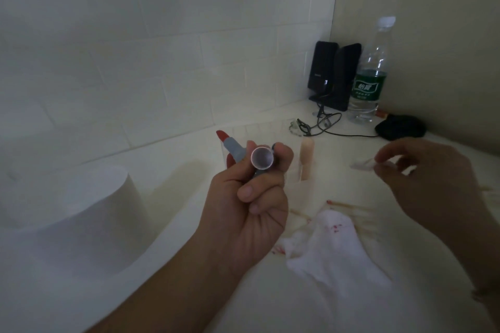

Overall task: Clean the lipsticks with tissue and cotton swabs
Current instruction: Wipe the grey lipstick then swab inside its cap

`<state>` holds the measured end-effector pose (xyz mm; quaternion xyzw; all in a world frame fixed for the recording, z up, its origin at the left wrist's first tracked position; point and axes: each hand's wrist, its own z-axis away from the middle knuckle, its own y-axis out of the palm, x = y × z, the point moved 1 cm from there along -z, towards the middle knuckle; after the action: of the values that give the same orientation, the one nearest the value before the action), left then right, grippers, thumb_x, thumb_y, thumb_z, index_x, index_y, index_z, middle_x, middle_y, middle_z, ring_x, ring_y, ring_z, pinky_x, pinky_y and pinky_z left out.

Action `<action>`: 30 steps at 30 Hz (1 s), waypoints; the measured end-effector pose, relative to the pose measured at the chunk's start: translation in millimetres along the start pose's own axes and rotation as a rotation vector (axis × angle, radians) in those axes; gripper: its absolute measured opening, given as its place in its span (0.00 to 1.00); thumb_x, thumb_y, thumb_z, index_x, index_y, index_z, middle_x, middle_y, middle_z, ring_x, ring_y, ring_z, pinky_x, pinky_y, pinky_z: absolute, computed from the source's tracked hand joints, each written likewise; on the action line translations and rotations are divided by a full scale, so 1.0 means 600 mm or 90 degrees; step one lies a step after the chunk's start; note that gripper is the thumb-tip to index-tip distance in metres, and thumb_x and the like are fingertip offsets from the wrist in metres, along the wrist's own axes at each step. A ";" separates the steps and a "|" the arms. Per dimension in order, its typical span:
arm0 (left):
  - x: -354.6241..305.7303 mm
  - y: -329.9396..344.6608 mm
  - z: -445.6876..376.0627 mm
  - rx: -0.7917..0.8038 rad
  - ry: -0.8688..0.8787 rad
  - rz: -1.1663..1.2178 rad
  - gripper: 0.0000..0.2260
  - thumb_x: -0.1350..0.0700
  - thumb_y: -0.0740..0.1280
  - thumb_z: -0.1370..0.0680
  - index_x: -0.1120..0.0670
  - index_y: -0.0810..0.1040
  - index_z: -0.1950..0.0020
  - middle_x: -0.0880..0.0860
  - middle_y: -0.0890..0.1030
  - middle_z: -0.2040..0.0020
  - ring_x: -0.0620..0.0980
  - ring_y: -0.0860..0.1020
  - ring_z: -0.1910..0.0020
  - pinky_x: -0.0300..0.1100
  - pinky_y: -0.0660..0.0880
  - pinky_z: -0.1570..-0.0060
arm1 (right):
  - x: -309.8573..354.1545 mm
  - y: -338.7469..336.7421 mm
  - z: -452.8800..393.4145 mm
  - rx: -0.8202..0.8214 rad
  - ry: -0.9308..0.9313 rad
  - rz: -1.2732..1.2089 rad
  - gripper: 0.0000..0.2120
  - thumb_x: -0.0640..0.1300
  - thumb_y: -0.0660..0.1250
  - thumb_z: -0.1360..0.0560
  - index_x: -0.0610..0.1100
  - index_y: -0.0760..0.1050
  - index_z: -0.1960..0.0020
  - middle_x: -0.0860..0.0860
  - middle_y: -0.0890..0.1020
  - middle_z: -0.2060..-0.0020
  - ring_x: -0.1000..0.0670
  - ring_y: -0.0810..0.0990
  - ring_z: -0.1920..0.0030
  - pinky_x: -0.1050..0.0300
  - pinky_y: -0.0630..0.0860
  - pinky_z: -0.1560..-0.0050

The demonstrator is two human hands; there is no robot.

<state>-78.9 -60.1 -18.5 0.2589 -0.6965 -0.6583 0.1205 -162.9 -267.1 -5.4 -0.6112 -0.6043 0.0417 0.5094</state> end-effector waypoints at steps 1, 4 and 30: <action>0.000 0.000 0.000 0.008 0.002 -0.003 0.11 0.55 0.53 0.17 0.61 0.69 0.52 0.62 0.78 0.54 0.51 0.74 0.78 0.39 0.68 0.78 | -0.011 0.002 -0.006 0.025 0.028 0.007 0.07 0.44 0.73 0.29 0.53 0.77 0.61 0.53 0.78 0.67 0.59 0.73 0.66 0.67 0.62 0.66; 0.001 0.003 -0.001 0.011 0.027 -0.036 0.08 0.55 0.54 0.17 0.58 0.66 0.52 0.59 0.78 0.56 0.50 0.73 0.77 0.38 0.69 0.78 | -0.032 0.013 -0.013 0.123 0.061 0.048 0.09 0.45 0.73 0.29 0.54 0.75 0.63 0.57 0.77 0.66 0.60 0.73 0.64 0.63 0.65 0.65; 0.003 0.014 -0.002 -0.034 0.098 -0.159 0.05 0.57 0.61 0.23 0.57 0.68 0.56 0.54 0.77 0.61 0.43 0.69 0.78 0.33 0.68 0.80 | -0.012 0.032 0.011 0.297 -0.115 0.134 0.05 0.54 0.71 0.29 0.60 0.79 0.63 0.61 0.76 0.58 0.56 0.71 0.51 0.54 0.73 0.49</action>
<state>-81.8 -62.0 -10.6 0.3897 -0.6297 -0.6649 0.0979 -155.7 -264.2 -25.6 -0.5307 -0.5543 0.2869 0.5734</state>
